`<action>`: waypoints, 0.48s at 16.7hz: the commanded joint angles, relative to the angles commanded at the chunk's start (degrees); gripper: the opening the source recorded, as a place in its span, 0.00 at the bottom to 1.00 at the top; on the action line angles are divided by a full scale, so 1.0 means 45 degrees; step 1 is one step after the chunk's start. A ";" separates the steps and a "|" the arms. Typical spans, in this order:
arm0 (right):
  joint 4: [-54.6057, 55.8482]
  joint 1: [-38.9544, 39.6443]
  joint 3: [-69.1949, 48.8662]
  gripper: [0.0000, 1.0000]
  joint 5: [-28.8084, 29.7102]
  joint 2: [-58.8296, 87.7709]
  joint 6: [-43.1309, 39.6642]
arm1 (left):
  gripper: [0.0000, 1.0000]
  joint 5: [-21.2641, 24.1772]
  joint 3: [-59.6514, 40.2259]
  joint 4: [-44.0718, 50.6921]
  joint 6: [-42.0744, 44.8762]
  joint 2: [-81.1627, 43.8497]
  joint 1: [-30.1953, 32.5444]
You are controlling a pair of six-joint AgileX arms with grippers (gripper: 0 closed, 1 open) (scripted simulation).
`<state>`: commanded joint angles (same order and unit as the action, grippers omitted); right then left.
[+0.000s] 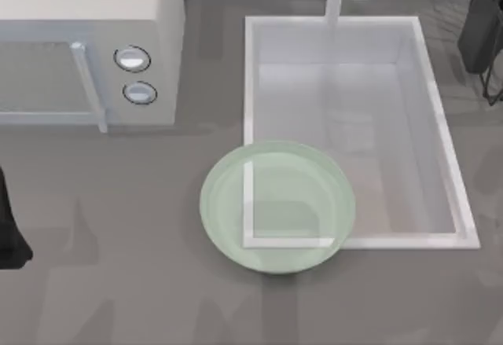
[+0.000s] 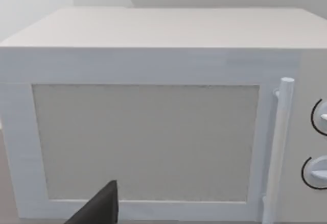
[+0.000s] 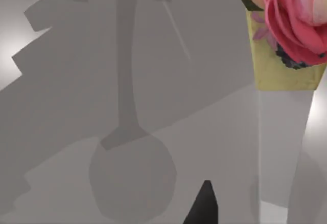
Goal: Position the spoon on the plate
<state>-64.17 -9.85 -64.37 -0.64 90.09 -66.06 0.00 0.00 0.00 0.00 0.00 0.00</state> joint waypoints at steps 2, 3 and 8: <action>-0.0065 0.0000 -0.0053 0.00 0.0000 -0.0050 0.0007 | 1.00 0.0000 0.0000 0.0000 0.0000 0.0000 0.0000; -0.0065 0.0000 -0.0053 0.00 0.0000 -0.0050 0.0007 | 1.00 0.0000 0.0000 0.0000 0.0000 0.0000 0.0000; -0.0099 0.0278 -0.0395 0.00 0.0009 0.0275 -0.0735 | 1.00 0.0000 0.0000 0.0000 0.0000 0.0000 0.0000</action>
<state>-64.61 -8.60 -66.14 -0.60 91.33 -69.37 0.00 0.00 0.00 0.00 0.00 0.00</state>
